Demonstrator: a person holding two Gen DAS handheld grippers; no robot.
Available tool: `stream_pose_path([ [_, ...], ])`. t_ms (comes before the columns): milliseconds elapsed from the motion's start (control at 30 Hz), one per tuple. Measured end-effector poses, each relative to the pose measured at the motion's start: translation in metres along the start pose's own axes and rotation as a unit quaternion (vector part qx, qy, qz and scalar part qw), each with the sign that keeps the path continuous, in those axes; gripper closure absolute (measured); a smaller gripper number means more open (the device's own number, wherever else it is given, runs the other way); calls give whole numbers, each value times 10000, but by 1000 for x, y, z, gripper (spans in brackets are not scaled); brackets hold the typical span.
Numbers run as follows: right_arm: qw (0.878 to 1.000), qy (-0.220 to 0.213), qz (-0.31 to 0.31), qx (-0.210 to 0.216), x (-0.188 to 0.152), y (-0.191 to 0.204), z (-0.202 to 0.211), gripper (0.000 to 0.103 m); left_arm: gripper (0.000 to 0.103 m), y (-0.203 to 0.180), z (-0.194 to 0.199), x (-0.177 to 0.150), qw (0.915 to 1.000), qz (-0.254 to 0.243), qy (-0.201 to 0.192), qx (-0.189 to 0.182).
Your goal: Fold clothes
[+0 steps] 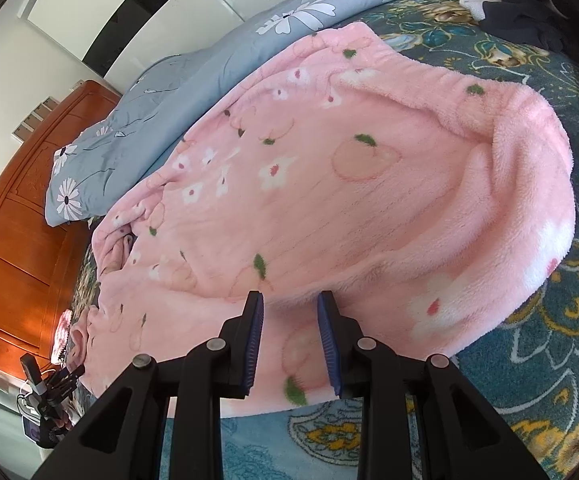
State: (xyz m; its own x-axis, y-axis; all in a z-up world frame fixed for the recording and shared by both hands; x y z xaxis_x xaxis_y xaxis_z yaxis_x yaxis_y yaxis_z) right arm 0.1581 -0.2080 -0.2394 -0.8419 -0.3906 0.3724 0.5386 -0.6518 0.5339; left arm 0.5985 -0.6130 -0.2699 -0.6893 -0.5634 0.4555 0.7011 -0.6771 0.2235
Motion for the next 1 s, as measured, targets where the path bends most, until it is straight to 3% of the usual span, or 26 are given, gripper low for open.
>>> stream_pose_path([
  [67, 10000, 9, -42, -27, 0, -2, -1, 74, 89, 10, 3, 2, 9996, 253, -59, -125],
  [133, 10000, 20, -54, -55, -1, -2, -2, 74, 91, 21, 9, 7, 9969, 624, -196, -430],
  [200, 9999, 18, -51, -92, 0, -2, -2, 74, 91, 45, 19, 17, 9880, 1287, -435, -729],
  [267, 9999, 27, -48, -131, 1, -1, -3, 74, 91, 81, 29, 26, 9702, 2122, -710, -933],
  [367, 9998, 33, -17, -185, 2, 1, -3, 74, 93, 146, 35, 32, 9274, 3403, -1022, -1171],
  [400, 9998, 31, -3, -205, 3, 1, -3, 74, 93, 164, 33, 32, 9182, 3649, -1066, -1111],
  [467, 9997, 29, -4, -240, 4, 1, -4, 74, 93, 194, 25, 29, 9091, 3956, -1005, -828],
  [567, 9996, 36, -36, -271, 3, -1, -6, 74, 93, 211, 10, 19, 8891, 4374, -887, -1015],
  [733, 9996, 18, -40, -294, 5, -1, -5, 74, 91, 189, -13, -2, 8823, 4494, -549, -1284],
  [800, 9995, -25, 3, -322, 6, -1, -1, 74, 85, 177, -21, -12, 8753, 4607, -386, -1419],
  [900, 9991, -221, 61, -363, 10, -6, 15, 74, 62, 161, -27, -21, 8766, 4595, -278, -1401],
  [933, 9988, -305, 47, -384, 11, -10, 22, 72, 59, 156, -30, -22, 8775, 4566, -280, -1438],
  [1000, 9978, -488, -81, -433, 13, -23, 38, 58, 58, 147, -35, -22, 8757, 4560, -313, -1555],
])
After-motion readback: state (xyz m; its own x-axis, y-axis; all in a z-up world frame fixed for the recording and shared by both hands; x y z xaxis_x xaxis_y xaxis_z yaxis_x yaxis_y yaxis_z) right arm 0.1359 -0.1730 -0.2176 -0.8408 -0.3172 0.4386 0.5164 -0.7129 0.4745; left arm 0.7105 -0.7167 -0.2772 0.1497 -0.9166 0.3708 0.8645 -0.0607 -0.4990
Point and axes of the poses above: each gripper's, at about its wrist camera, not at the fingertips, and z roughly against the way its jaws point, y to its left, x to its top, the point moved 8 cm from there along -z, roughly the way its jaws point, and after that the axes turned 3 degrees about y, right-handed, at the moved point
